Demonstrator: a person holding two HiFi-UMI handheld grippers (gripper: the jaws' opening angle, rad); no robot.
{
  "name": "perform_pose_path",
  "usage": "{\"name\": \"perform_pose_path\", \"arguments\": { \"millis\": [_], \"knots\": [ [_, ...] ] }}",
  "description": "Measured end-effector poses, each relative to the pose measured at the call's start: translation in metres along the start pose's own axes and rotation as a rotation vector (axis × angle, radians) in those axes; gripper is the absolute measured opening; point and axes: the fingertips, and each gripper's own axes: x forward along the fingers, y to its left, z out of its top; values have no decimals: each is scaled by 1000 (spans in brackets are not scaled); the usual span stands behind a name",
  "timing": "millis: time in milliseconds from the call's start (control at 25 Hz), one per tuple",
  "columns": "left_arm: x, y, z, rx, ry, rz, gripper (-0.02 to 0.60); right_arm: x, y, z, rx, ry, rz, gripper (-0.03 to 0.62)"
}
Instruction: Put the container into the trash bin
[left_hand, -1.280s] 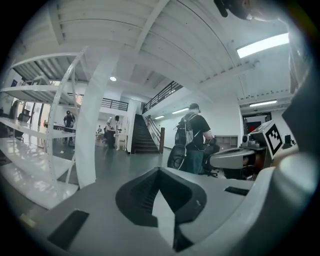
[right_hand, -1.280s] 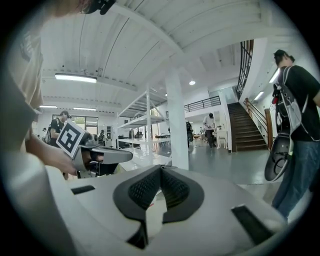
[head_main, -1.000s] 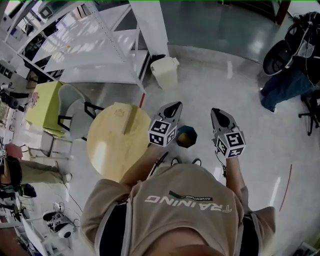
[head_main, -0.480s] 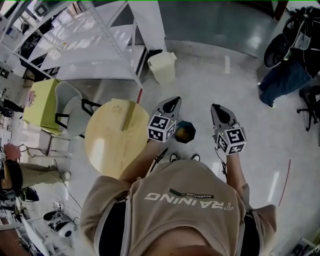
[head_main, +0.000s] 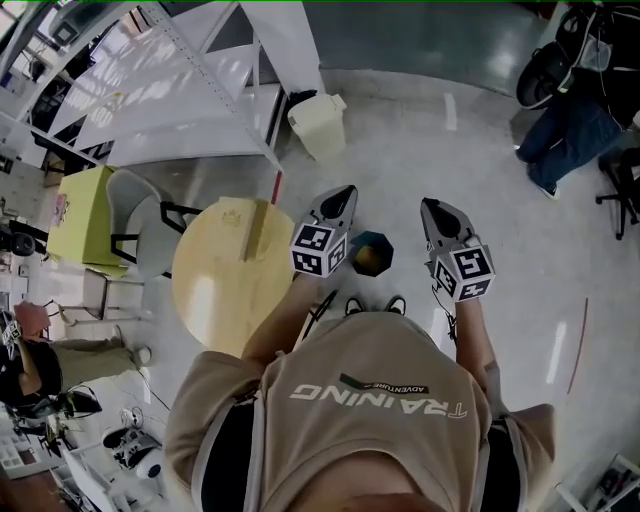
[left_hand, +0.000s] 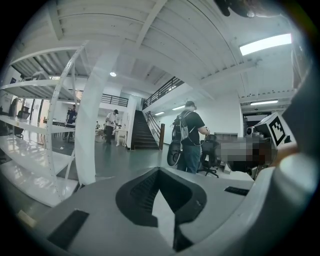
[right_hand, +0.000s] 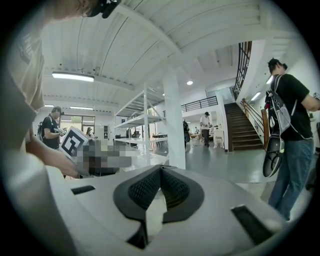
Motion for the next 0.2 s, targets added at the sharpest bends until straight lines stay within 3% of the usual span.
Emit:
{"name": "perform_pose_path", "arguments": {
  "millis": [200],
  "knots": [
    [6,-2,3,6,-10,-9,5,4,-4,-4,6,7,4,2]
  ]
}}
